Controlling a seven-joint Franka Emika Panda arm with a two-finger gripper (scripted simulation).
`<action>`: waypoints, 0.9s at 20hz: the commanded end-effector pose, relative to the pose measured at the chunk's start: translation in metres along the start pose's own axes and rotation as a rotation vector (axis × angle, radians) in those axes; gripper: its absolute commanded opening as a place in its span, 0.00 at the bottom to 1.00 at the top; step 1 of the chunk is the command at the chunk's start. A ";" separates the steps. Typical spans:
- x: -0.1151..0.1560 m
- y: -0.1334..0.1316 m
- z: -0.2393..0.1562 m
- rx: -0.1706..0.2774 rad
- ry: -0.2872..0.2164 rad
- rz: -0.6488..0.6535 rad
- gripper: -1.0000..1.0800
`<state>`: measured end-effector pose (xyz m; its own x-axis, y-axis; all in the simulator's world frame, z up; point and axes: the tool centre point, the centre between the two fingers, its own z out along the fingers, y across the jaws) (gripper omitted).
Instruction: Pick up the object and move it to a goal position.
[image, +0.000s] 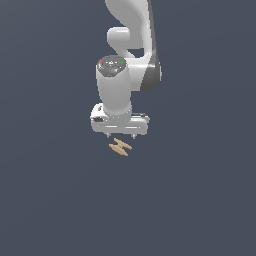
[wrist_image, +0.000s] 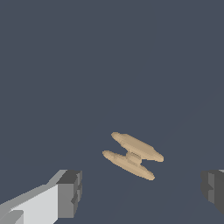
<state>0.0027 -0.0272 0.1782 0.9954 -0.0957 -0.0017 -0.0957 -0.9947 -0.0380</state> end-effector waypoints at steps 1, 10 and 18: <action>-0.001 0.001 0.002 -0.002 0.000 -0.020 0.96; -0.005 0.006 0.019 -0.014 -0.002 -0.171 0.96; -0.013 0.012 0.042 -0.026 -0.007 -0.387 0.96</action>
<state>-0.0093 -0.0357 0.1403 0.9695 0.2453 0.0012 0.2453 -0.9694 -0.0137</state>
